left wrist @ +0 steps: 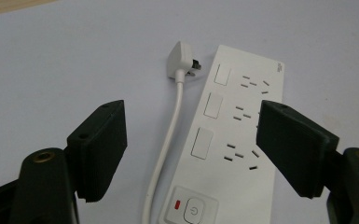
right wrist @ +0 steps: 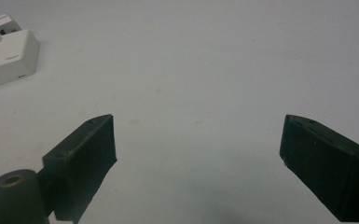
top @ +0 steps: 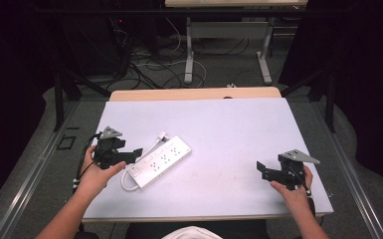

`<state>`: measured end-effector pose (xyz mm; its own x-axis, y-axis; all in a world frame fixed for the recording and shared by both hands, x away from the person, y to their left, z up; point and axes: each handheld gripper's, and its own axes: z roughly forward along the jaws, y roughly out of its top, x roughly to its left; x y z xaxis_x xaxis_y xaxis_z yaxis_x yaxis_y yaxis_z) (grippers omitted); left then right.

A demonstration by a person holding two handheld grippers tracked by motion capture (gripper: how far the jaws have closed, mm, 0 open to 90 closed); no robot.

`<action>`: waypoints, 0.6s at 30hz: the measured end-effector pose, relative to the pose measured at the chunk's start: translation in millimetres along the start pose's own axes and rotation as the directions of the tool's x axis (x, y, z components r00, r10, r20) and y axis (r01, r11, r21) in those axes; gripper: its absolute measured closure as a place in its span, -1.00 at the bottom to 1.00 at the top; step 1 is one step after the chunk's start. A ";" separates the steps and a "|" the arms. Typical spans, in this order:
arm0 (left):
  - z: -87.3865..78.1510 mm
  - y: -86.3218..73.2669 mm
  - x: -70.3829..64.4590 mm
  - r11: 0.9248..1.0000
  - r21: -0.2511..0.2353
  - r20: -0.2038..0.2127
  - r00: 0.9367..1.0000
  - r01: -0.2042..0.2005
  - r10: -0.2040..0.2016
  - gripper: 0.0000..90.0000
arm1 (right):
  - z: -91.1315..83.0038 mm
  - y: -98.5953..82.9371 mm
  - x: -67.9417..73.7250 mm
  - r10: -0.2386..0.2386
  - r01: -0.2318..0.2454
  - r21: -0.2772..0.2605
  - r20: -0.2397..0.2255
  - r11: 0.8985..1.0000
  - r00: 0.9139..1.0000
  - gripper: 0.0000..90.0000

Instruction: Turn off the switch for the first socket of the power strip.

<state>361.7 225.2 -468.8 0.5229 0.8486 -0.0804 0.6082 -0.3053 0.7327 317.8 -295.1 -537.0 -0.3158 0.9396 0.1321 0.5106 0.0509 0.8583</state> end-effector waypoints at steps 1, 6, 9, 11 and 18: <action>0.9 0.2 0.0 1.000 0.002 0.000 1.000 -0.009 0.009 -0.46 | 0.1 0.0 -0.1 -0.003 0.003 0.000 0.001 1.000 1.000 -0.78; 6.3 0.8 -2.8 0.998 0.048 0.014 0.999 -0.033 0.032 -0.46 | 0.5 -0.2 -0.7 -0.006 0.006 -0.001 0.000 1.000 1.000 -0.77; 8.9 2.0 -5.2 0.995 0.073 0.009 0.998 -0.061 0.060 -0.46 | 0.4 -0.3 -0.5 -0.001 0.001 0.001 -0.001 1.000 1.000 -0.77; 9.9 2.6 -7.1 0.995 0.082 0.011 0.998 -0.060 0.059 -0.46 | 0.6 -0.3 -0.6 0.001 -0.001 0.002 -0.001 1.000 1.000 -0.76; 16.0 4.7 -11.3 0.991 0.103 0.020 0.996 -0.089 0.088 -0.41 | 0.7 -0.4 -0.4 -0.002 0.002 0.003 -0.005 1.000 1.000 -0.75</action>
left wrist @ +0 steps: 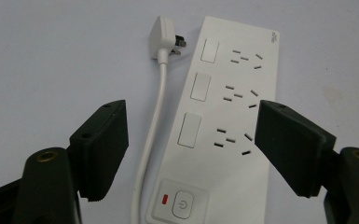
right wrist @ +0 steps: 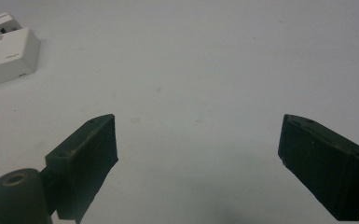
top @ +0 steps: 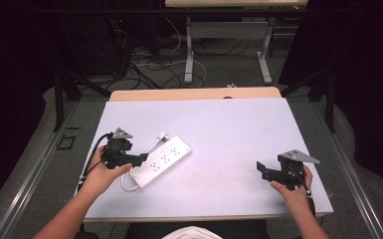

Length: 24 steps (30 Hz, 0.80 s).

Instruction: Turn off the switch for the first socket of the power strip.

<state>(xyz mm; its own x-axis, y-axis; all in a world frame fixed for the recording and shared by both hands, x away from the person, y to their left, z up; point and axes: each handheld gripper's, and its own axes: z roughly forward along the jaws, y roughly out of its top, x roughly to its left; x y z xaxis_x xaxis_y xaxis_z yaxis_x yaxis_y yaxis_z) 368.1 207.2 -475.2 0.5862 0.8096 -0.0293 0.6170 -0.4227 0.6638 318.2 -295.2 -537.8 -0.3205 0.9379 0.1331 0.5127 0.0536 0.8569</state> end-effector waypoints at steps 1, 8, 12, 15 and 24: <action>1.9 0.3 -0.7 1.000 0.003 0.007 1.000 -0.003 0.003 -0.39 | 0.1 0.0 0.1 0.000 0.000 0.001 0.000 1.000 1.000 -0.75; 9.7 3.6 -3.7 0.999 0.035 0.016 1.000 -0.003 0.002 -0.28 | 0.2 -0.3 -0.8 -0.013 0.013 0.002 -0.001 1.000 1.000 -0.74; 13.7 6.4 -4.4 0.999 0.045 0.013 1.000 -0.015 0.014 -0.23 | 0.8 -0.5 -0.1 -0.009 0.009 0.001 0.004 1.000 1.000 -0.73; 17.1 7.9 -4.2 0.998 0.048 0.010 1.000 -0.030 0.029 -0.17 | 0.7 -0.5 0.0 -0.009 0.009 0.002 0.002 1.000 1.000 -0.73; 24.6 13.7 -2.6 0.997 0.063 0.019 0.999 -0.035 0.034 0.00 | 0.1 -0.6 0.1 -0.010 0.010 0.006 -0.002 1.000 1.000 -0.72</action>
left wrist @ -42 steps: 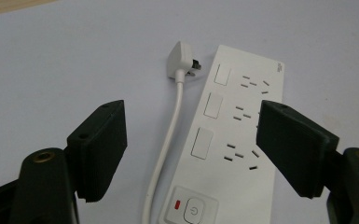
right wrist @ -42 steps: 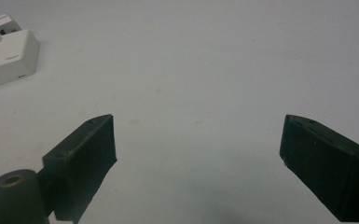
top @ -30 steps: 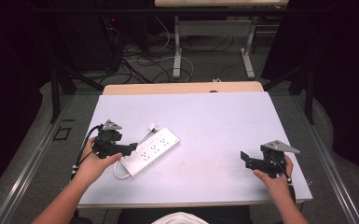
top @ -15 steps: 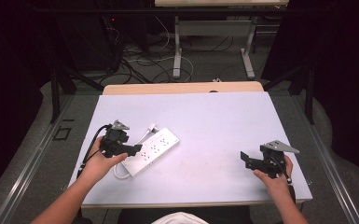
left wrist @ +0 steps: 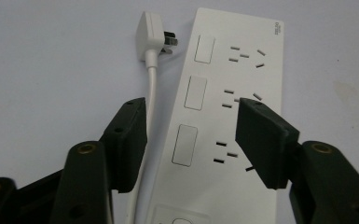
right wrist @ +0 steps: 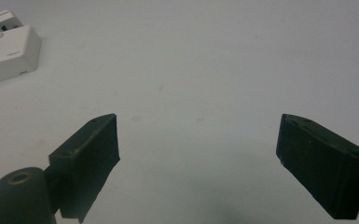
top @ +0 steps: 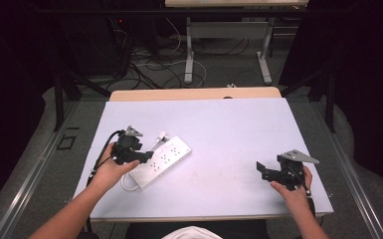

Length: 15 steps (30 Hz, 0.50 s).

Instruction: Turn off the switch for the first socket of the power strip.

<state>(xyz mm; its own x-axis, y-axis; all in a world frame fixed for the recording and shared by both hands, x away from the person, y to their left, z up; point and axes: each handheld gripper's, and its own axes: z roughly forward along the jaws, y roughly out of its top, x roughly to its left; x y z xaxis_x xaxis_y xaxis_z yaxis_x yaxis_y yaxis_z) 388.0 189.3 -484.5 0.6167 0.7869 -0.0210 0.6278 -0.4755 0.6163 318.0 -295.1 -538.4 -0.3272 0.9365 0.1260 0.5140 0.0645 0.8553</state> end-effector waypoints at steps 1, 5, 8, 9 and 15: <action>0.7 0.7 0.0 1.000 -0.001 0.001 1.000 0.004 -0.004 0.00 | 0.2 0.0 -0.5 -0.006 0.006 -0.001 0.000 1.000 1.000 -0.72; 3.0 3.1 0.5 1.000 0.008 0.002 1.000 0.021 -0.021 0.09 | 1.2 -0.4 0.5 -0.001 0.001 -0.002 0.005 1.000 1.000 -0.72; 4.8 5.5 1.1 0.999 0.035 -0.003 1.000 0.027 -0.027 0.19 | 1.2 -0.4 0.5 -0.002 0.002 -0.001 0.004 1.000 1.000 -0.72; 6.0 6.1 0.9 0.999 0.034 -0.010 1.000 0.023 -0.023 0.22 | 1.1 -0.4 0.4 -0.002 0.002 -0.001 0.003 1.000 1.000 -0.72; 9.4 8.2 -1.2 0.998 0.056 -0.009 0.999 0.034 -0.034 0.38 | 0.5 -0.6 -0.1 0.003 -0.003 0.006 -0.003 1.000 1.000 -0.71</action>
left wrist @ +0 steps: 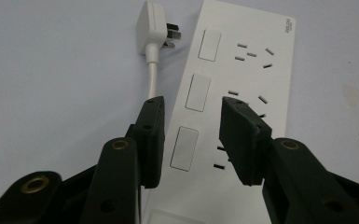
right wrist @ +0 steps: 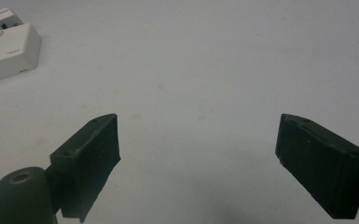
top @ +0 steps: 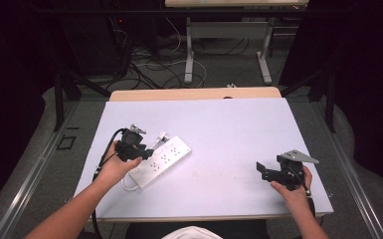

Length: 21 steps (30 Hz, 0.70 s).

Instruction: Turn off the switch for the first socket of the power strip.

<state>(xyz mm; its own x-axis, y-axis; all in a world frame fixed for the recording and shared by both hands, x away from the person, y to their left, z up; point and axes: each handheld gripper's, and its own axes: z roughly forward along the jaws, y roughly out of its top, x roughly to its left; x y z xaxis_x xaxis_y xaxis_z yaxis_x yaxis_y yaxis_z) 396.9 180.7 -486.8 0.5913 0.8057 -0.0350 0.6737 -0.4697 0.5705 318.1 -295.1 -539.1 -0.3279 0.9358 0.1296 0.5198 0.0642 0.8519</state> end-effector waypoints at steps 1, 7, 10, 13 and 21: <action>0.9 0.6 -0.3 1.000 0.006 0.001 1.000 -0.002 0.002 0.41 | 0.1 0.0 -0.1 -0.002 0.002 -0.001 -0.001 1.000 1.000 -0.71; 7.5 2.4 -4.5 0.999 0.038 0.001 1.000 -0.003 0.003 0.56 | 1.1 0.0 0.4 -0.007 0.007 -0.006 0.001 1.000 1.000 -0.71; 9.8 3.1 -5.5 0.999 0.054 0.005 1.000 0.008 -0.008 0.65 | 1.0 -0.1 0.3 -0.008 0.008 -0.005 0.000 1.000 1.000 -0.71; 12.9 3.9 -5.4 0.998 0.059 -0.006 1.000 0.012 -0.012 0.75 | 1.0 -0.2 0.1 -0.006 0.006 -0.005 0.001 1.000 1.000 -0.71; 14.1 5.3 -2.1 0.995 0.079 0.009 0.998 0.059 -0.060 0.94 | 0.7 -0.1 -0.2 -0.009 0.009 0.002 -0.002 1.000 1.000 -0.70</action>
<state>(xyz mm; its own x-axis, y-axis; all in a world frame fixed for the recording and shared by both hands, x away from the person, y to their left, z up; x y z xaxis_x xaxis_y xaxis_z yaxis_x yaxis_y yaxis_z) 405.5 171.4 -495.3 0.5537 0.8292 -0.0767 0.7406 -0.4482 0.5007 318.7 -295.0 -539.5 -0.3340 0.9345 0.1231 0.5187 0.0731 0.8518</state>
